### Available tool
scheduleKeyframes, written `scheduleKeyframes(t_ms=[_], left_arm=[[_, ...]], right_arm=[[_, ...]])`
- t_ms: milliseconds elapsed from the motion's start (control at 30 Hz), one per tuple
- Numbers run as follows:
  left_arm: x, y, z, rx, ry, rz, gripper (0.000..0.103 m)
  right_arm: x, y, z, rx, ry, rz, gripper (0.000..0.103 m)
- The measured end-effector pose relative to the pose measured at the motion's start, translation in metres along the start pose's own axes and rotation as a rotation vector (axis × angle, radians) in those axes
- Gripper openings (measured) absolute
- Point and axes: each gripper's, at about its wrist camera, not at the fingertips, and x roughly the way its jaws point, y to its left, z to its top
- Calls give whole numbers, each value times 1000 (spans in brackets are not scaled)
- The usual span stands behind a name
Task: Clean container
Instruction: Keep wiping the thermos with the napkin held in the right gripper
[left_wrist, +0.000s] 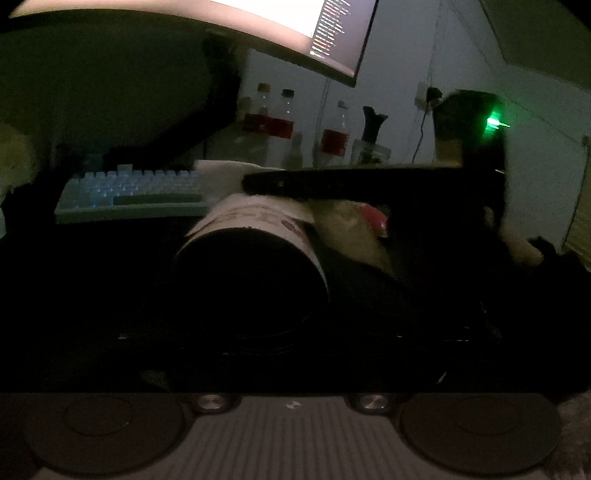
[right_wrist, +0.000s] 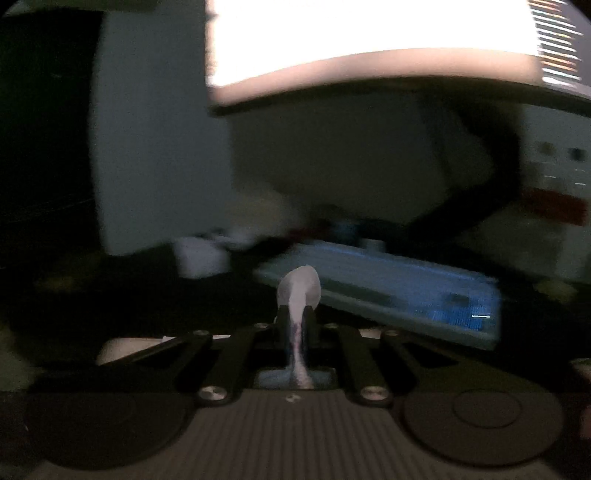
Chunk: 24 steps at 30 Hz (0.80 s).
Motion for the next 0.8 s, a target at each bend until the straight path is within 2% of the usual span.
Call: scheduleKeyframes(t_ms=[67,200,300,333,467,500,533,667,800], left_arm=[[4,-2,1,0,2,0,71],[7,-7,0,19,1,-11,76],[7,-7,1,4,2,-14,77],[7,-7,2,0,4,-16,78],[6,-4,2,-20,0,-30,79],[6,-4,2,-23,2,-32,80],[6,-4,2,-28,6,-35,81],[6,-5,3,-53,16,-39,86],[6,-7,3,-55,23,-36,86]], right_arm=[[-1,-1,1,-6,8,-13,8],[-16,25,-5,4,-26,230,8],[-13,18,-1,26,4,286,8],[-9,10,0,33,12,262,8],[9,-24,3,47,33,61,8],[11,-27,6,72,49,43,7],[12,-26,7,83,62,49,7],[0,13,7,43,67,268,7],[-5,15,10,12,88,311,7]])
